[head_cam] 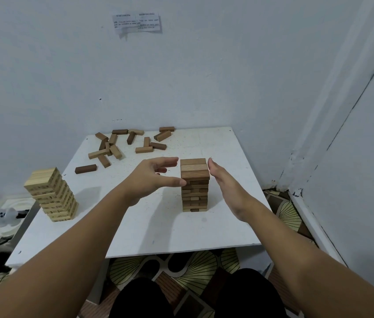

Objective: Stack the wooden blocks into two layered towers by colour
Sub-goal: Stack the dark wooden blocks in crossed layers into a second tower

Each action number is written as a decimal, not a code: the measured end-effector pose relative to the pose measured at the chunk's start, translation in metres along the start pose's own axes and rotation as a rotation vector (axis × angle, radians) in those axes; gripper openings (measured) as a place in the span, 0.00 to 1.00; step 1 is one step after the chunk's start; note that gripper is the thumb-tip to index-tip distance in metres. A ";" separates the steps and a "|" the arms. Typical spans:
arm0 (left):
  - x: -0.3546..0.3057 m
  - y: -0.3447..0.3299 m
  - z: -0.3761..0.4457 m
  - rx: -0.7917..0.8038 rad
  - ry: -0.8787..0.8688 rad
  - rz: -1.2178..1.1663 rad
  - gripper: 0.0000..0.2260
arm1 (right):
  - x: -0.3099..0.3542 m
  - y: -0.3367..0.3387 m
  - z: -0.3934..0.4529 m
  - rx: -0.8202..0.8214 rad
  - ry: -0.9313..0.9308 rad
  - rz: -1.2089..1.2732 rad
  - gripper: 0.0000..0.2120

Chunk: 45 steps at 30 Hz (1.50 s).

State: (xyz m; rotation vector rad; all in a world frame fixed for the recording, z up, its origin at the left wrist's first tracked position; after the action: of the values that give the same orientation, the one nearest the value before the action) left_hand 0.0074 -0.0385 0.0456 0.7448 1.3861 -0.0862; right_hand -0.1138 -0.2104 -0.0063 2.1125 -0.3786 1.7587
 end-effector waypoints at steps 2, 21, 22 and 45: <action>0.000 -0.001 0.000 -0.001 0.006 -0.010 0.35 | -0.002 -0.001 0.001 0.008 -0.010 0.015 0.38; 0.002 -0.003 0.003 -0.001 0.032 -0.015 0.31 | 0.003 -0.005 -0.007 -0.040 -0.021 0.034 0.36; 0.002 -0.003 0.002 -0.002 0.033 -0.016 0.31 | 0.004 -0.004 -0.007 -0.044 -0.020 0.035 0.34; 0.028 0.077 -0.001 -0.401 -0.092 0.642 0.21 | 0.127 -0.082 -0.005 -0.198 0.649 -0.939 0.21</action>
State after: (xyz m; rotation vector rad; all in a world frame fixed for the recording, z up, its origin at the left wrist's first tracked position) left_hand 0.0487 0.0312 0.0531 0.7980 0.9785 0.6355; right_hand -0.0598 -0.1312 0.1104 1.1356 0.5167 1.5630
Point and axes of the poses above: each hand's wrist, its own z-axis towards the middle knuckle, its own y-axis out of the back of the hand, x = y × z, the point moved 6 cm from there along z, towards the middle knuckle, and after that the axes turned 13 degrees about -x, right-handed, at the moved point
